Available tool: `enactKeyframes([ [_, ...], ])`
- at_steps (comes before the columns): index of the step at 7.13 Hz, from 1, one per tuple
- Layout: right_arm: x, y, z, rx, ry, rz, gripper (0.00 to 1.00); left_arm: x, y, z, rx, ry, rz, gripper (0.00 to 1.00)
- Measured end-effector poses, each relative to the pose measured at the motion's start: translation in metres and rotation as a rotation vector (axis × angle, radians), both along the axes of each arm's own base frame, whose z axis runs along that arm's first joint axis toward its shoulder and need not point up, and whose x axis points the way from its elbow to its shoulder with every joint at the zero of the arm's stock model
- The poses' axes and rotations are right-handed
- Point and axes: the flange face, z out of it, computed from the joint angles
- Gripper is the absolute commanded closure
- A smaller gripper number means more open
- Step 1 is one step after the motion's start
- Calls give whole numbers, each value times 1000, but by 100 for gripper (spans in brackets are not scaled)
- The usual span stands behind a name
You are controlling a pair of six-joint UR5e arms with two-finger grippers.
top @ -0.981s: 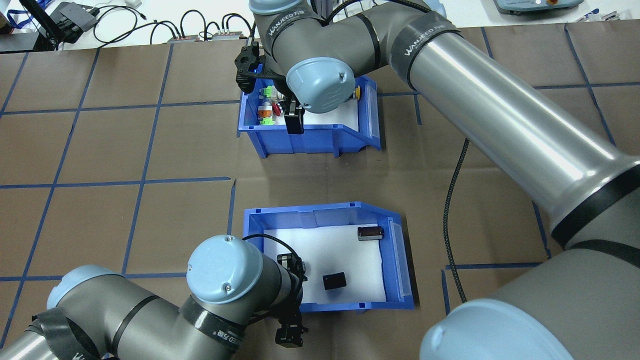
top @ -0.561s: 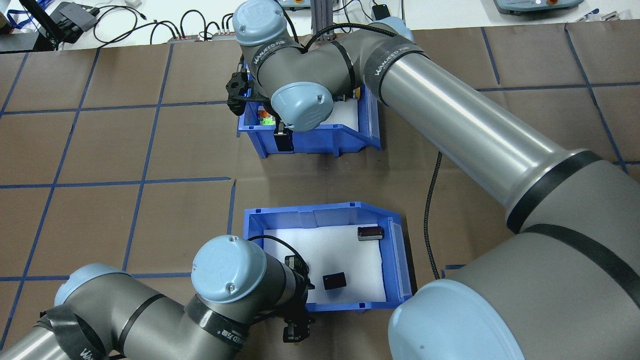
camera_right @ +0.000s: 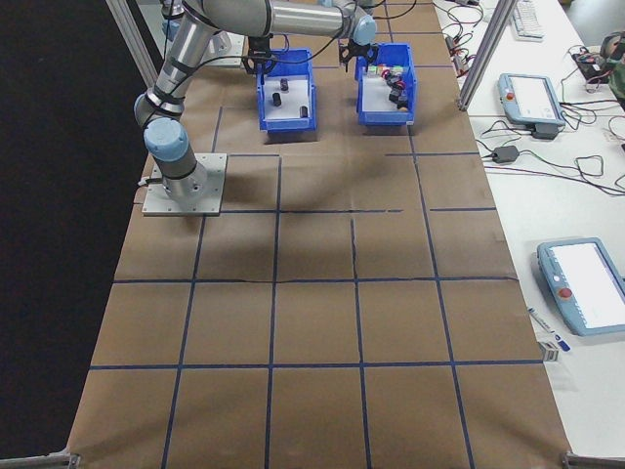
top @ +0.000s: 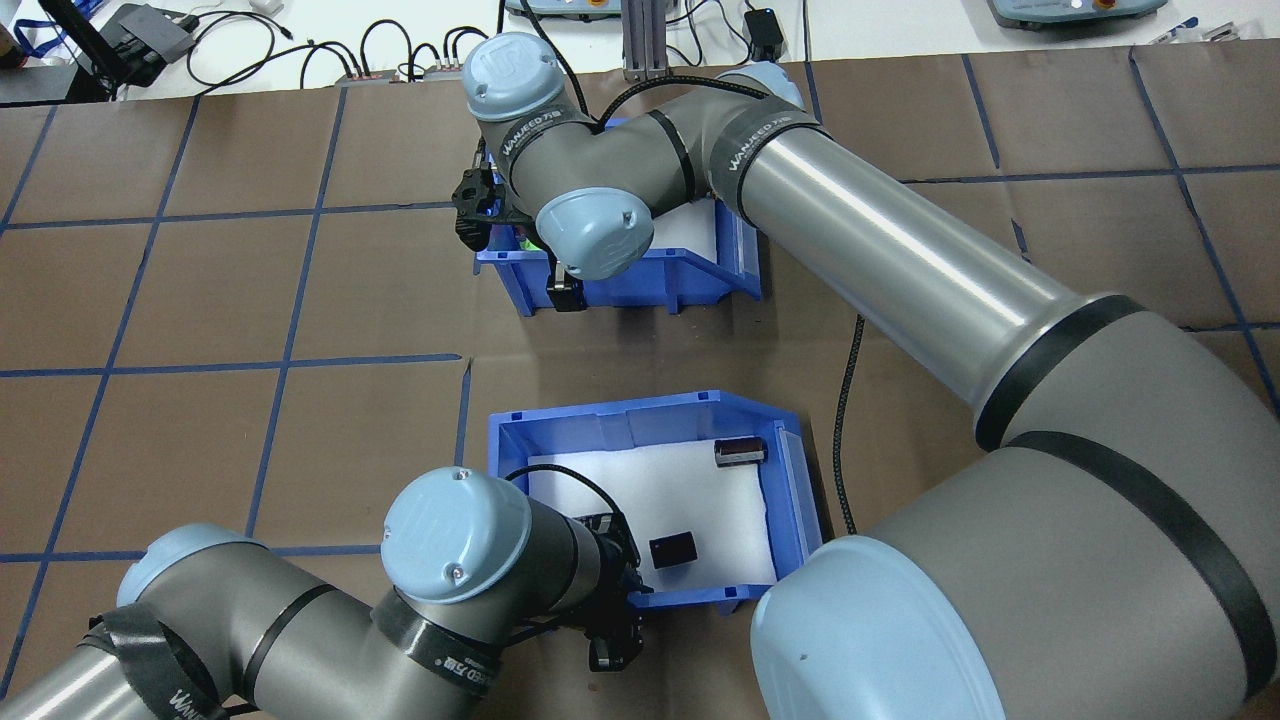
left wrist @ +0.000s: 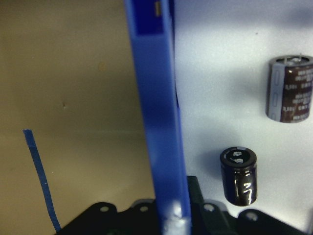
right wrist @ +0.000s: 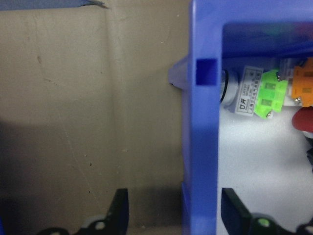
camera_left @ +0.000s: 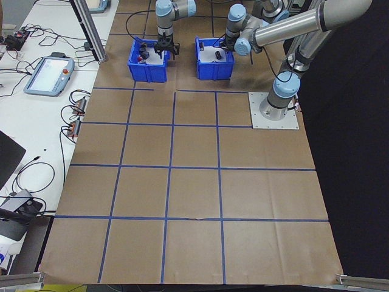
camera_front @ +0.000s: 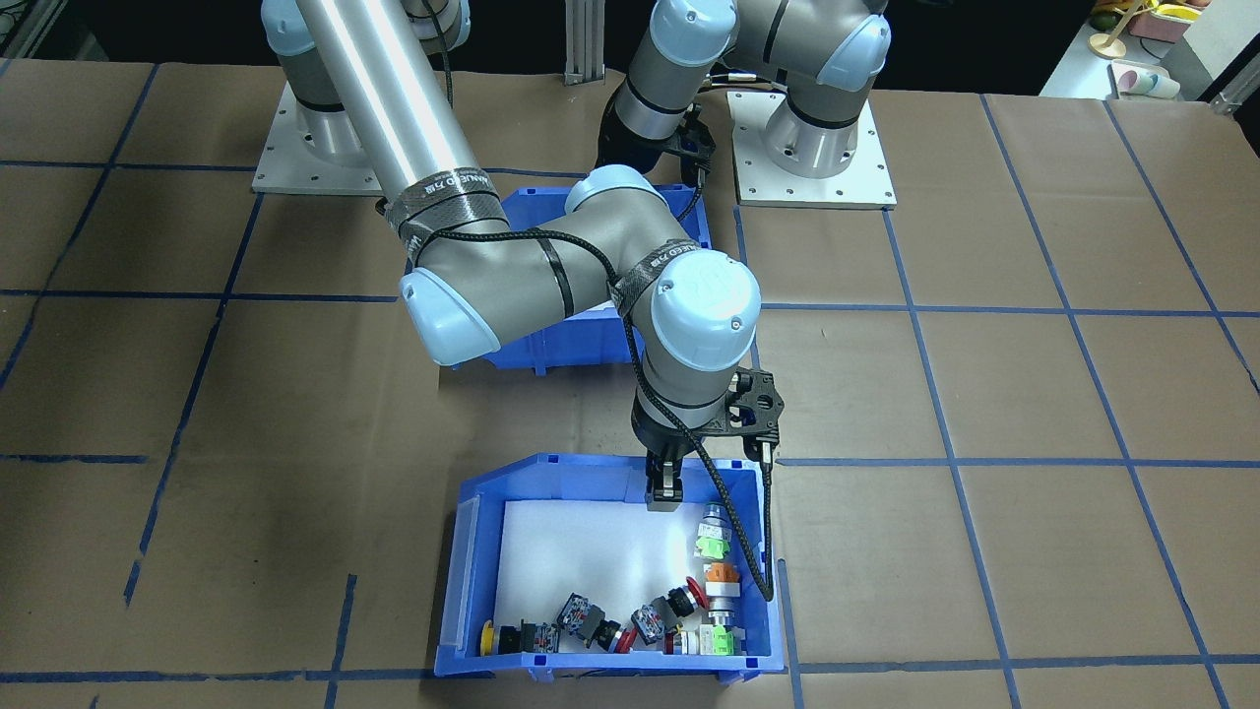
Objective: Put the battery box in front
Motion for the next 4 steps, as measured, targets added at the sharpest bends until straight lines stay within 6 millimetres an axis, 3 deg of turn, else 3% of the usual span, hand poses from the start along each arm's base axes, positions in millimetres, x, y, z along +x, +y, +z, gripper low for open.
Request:
enactKeyframes([
  [2,-2,-2,6,-8,-5,17,100,1,2,7,-29,6,-21,100],
  [4,-15,-19,35,-54,-17,45,100,10,9,24,-79,10,-68,100],
])
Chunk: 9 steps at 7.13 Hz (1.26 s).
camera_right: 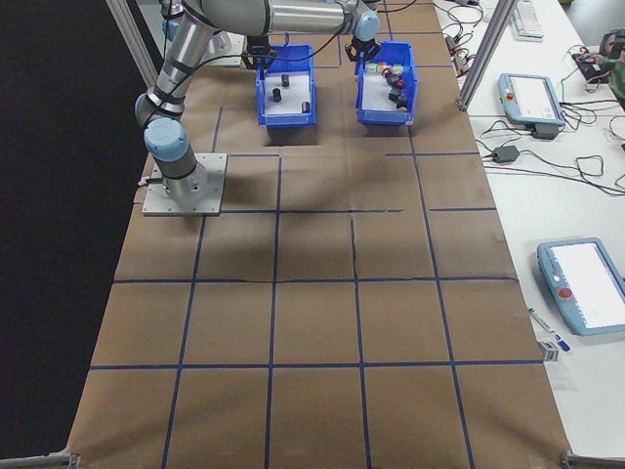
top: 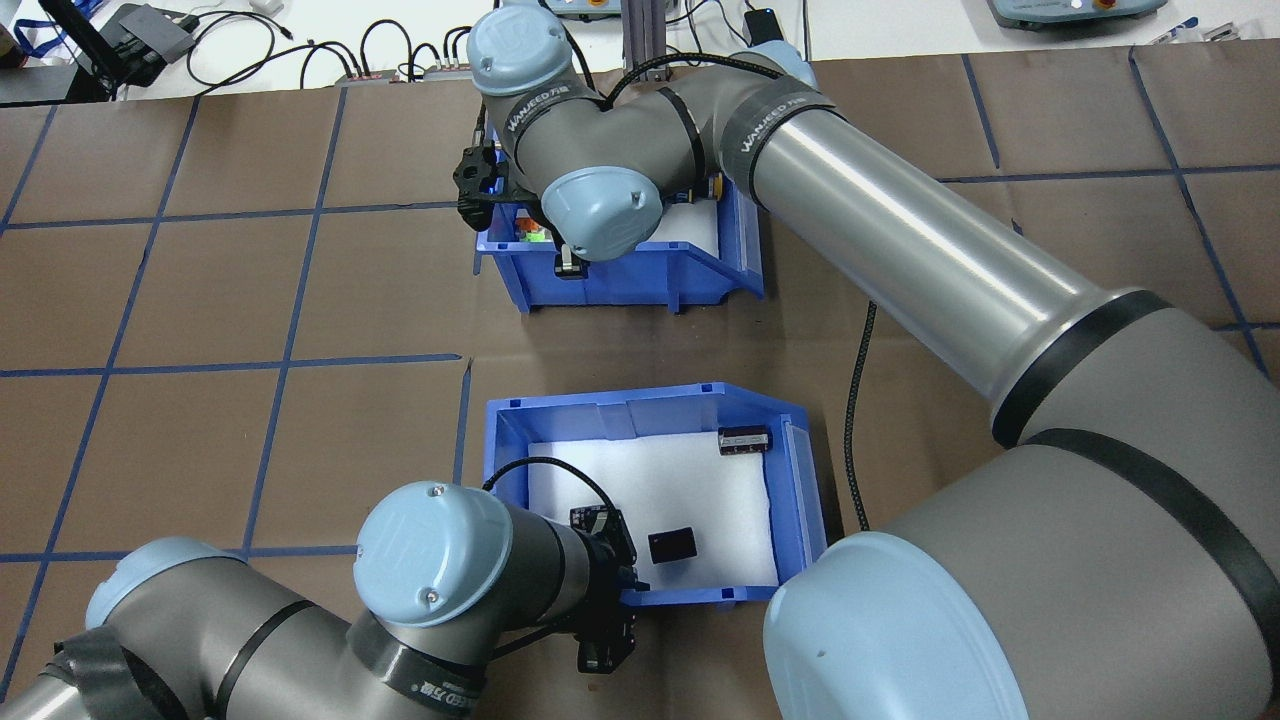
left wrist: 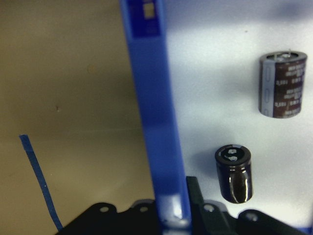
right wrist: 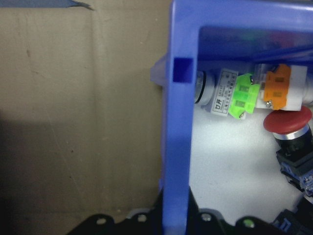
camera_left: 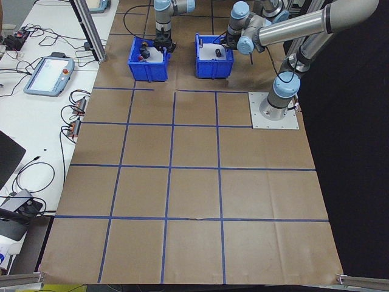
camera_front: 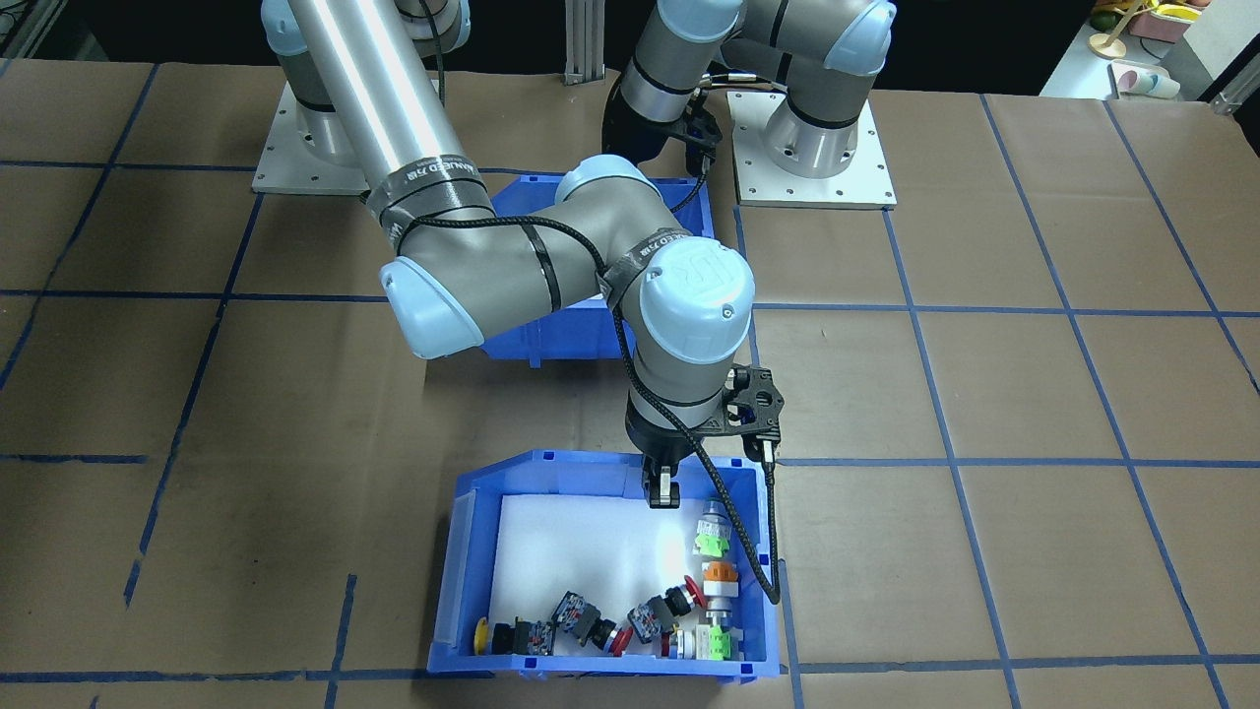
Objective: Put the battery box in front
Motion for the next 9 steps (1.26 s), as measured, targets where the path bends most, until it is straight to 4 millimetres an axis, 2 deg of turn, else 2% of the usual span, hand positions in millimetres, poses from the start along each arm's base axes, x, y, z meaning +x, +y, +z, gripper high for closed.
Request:
enactKeyframes([
  [1,-22,-18,18,-27,4,19,100,10,1,9,-15,-17,-20,100],
  [2,-60,-40,35,-47,11,35,100,23,-1,15,-24,-44,-34,100],
  [4,-154,-71,67,-46,41,61,100,60,-25,23,-36,-74,-44,100],
  [5,-203,-75,78,-35,65,62,100,83,-47,27,-46,-80,-31,100],
  [6,-255,-71,86,-18,86,50,100,104,-72,30,-52,-82,-18,100],
  [7,-303,-55,91,2,96,40,100,121,-101,35,-55,-80,-14,100],
  [8,-348,-29,95,24,99,33,100,129,-139,39,-50,-67,-7,100],
  [9,-382,4,95,50,94,29,100,129,-174,42,-44,-43,-1,100],
])
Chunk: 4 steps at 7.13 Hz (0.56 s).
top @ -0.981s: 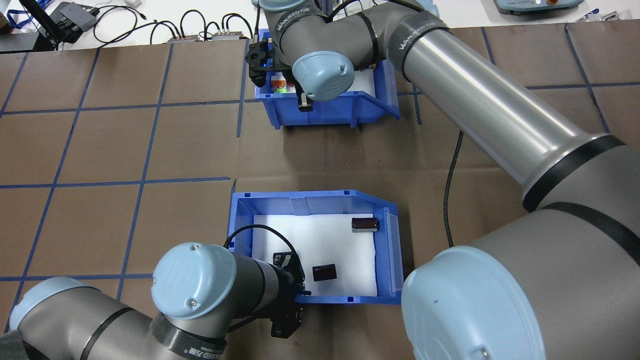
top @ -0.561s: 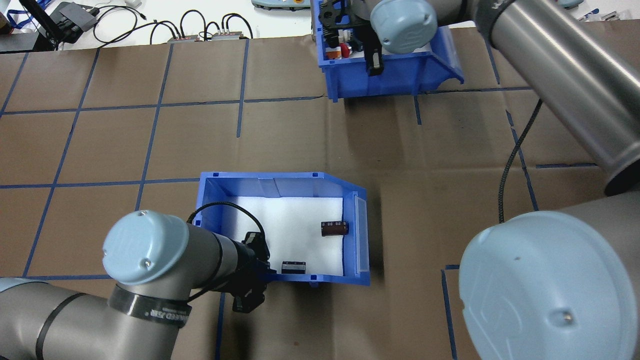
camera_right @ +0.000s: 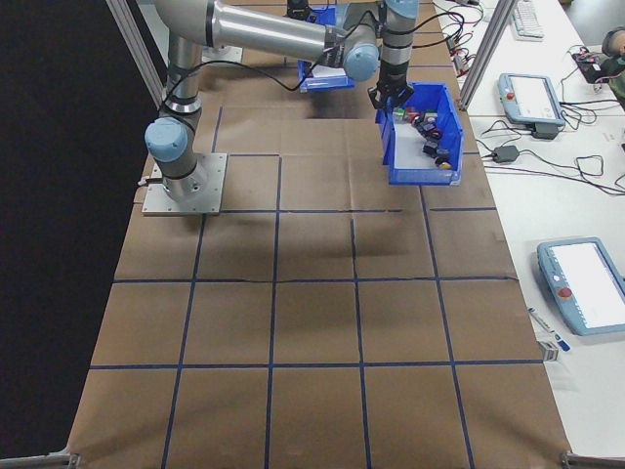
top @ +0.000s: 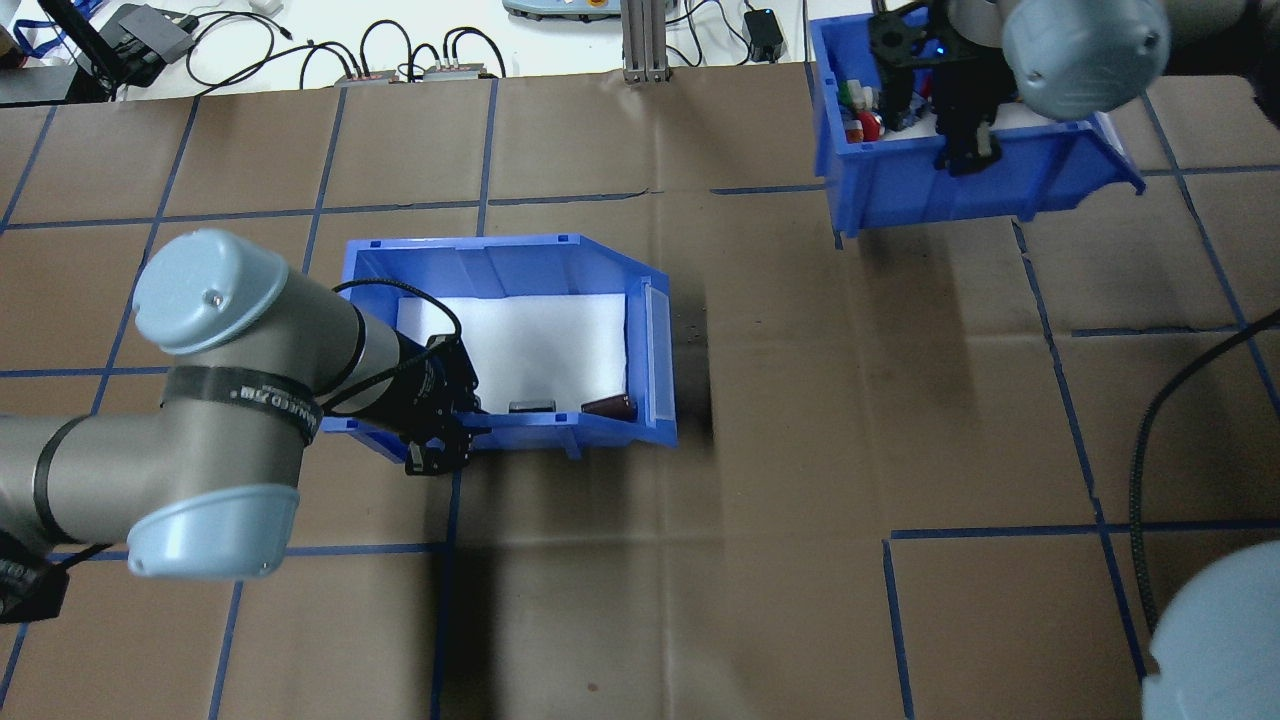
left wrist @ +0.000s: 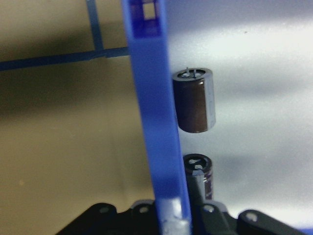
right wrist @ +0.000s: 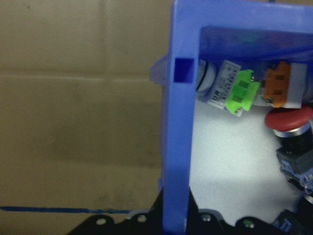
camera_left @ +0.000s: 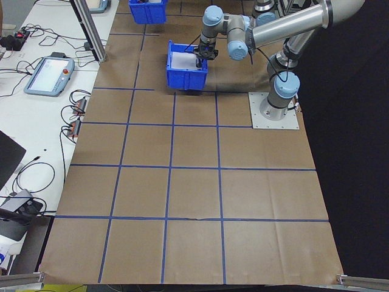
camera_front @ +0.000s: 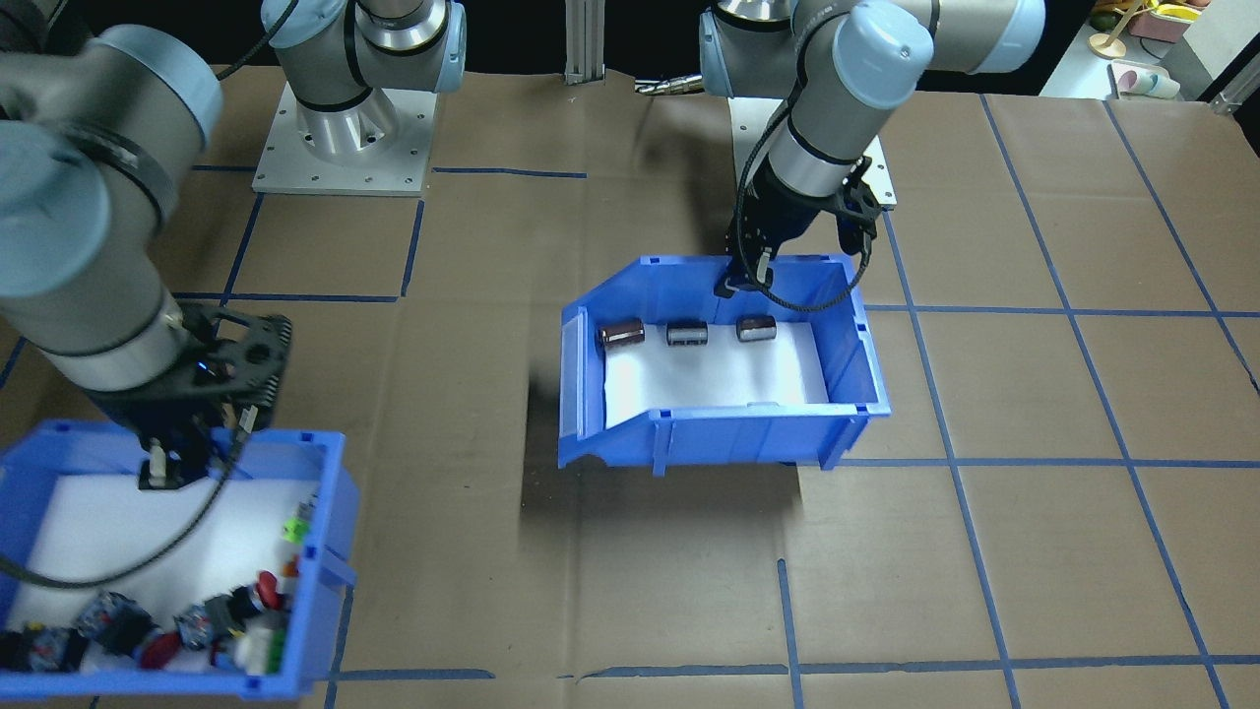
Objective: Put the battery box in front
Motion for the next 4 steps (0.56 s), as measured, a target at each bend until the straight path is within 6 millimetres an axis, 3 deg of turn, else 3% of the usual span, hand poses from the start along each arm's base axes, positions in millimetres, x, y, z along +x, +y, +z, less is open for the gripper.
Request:
enactKeyframes([
  [2,-36,70,-13,21,-27,1,100,-16,-57,-1,9,81,-6,100],
  [4,-47,124,-23,11,-33,68,100,-56,-98,-4,10,104,-64,100],
])
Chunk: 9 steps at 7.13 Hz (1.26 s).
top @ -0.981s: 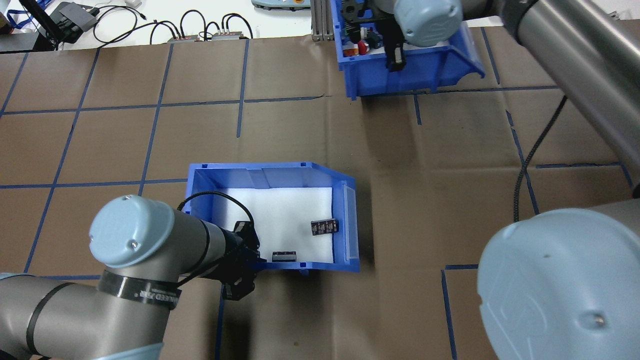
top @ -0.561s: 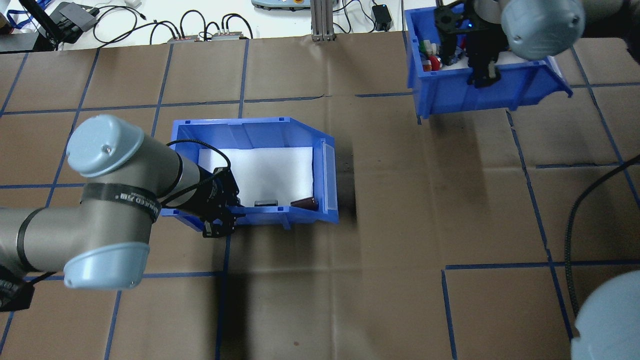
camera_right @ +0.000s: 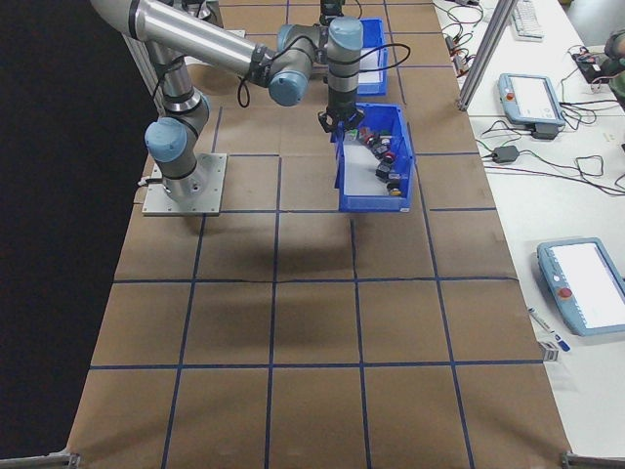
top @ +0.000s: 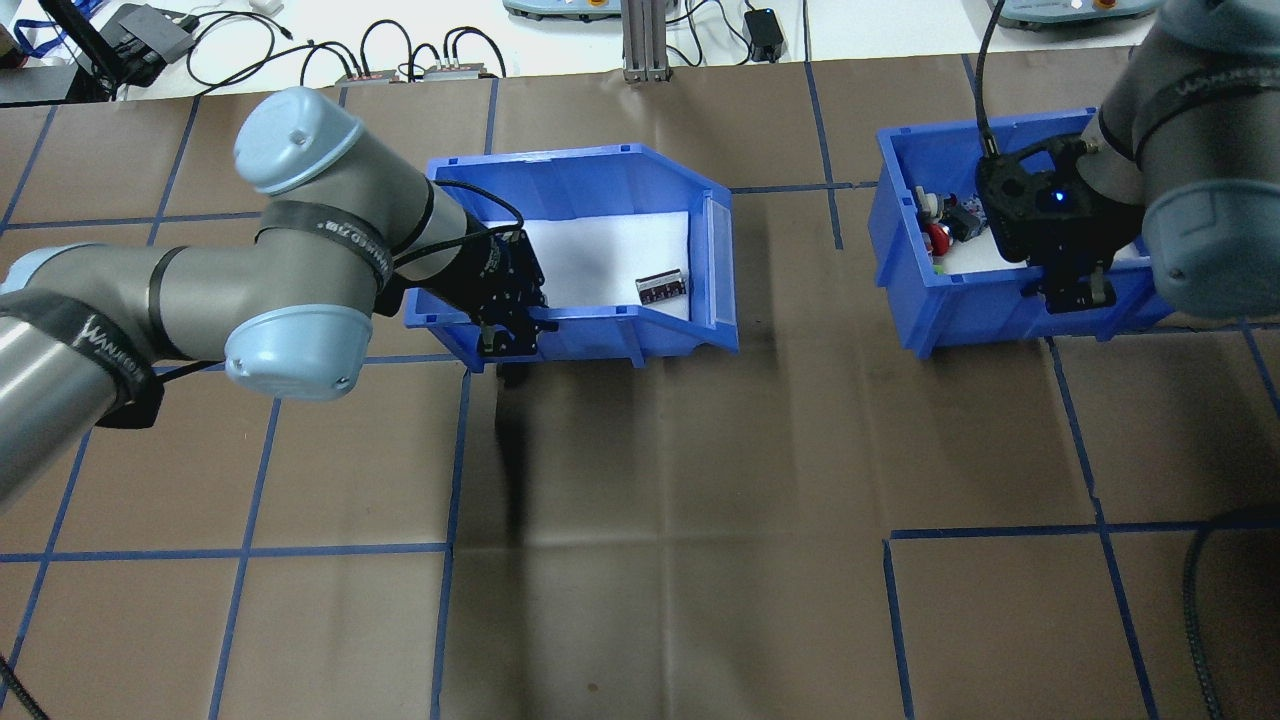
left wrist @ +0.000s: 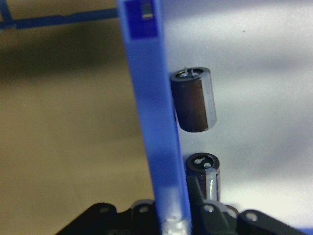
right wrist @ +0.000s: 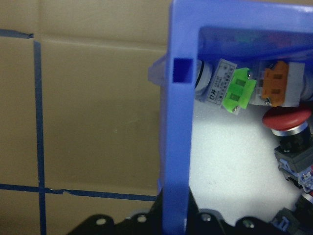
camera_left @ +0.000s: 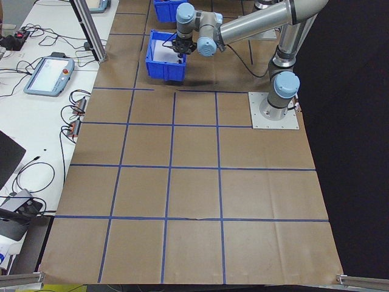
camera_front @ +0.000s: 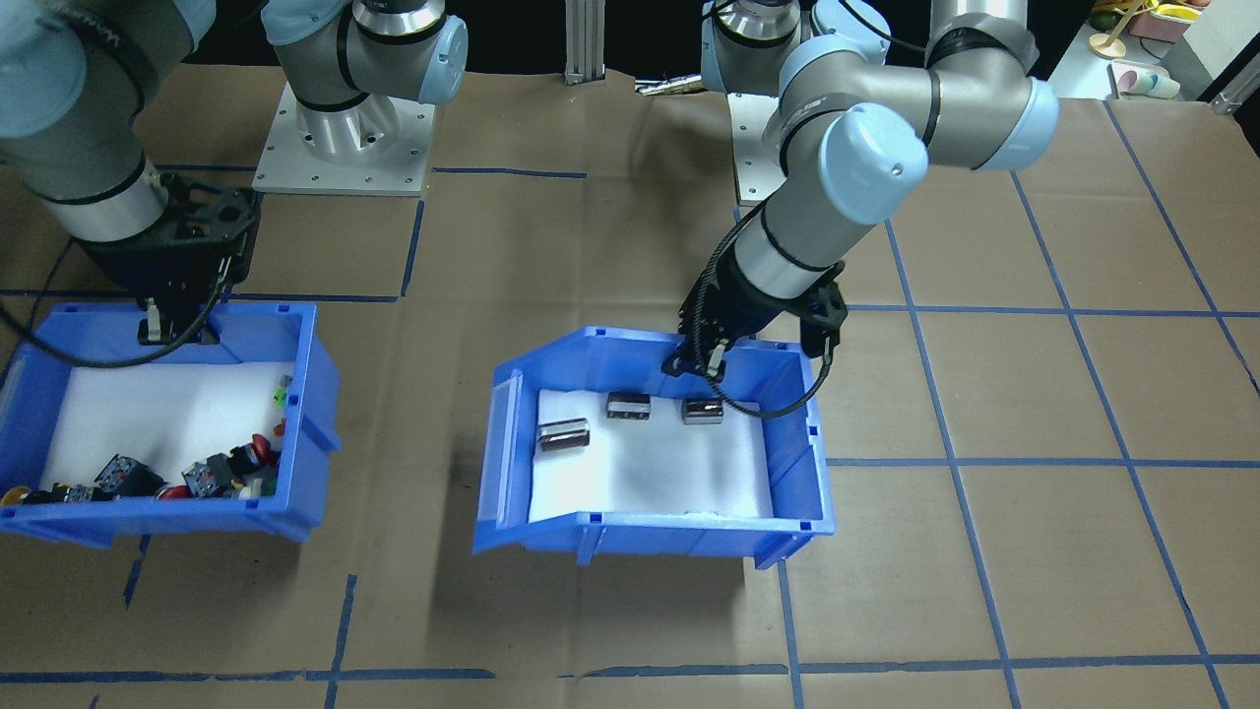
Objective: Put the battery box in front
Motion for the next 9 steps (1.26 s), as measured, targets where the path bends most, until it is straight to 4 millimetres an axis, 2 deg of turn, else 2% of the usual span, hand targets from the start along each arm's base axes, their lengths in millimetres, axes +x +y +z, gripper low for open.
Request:
enactKeyframes([
  [2,-11,42,-6,-6,-16,43,100,-34,-36,-10,-4,6,-10,100],
  [4,-22,65,-11,-10,-29,57,100,-52,-60,-28,-19,7,-27,100],
  [5,-24,69,-12,-9,-31,55,100,-56,-70,-34,-24,6,-33,78],
  [6,-26,71,-13,-8,-32,51,100,-57,-76,-38,-26,-4,-34,50],
  [7,-26,72,-14,-5,-33,45,100,-55,-79,-43,-28,-45,-28,10],
  [8,-25,73,-15,-1,-35,40,100,-50,-81,-47,-32,-97,-16,1],
  [9,-25,73,-15,1,-37,37,100,-47,-81,-45,-33,-127,4,1],
])
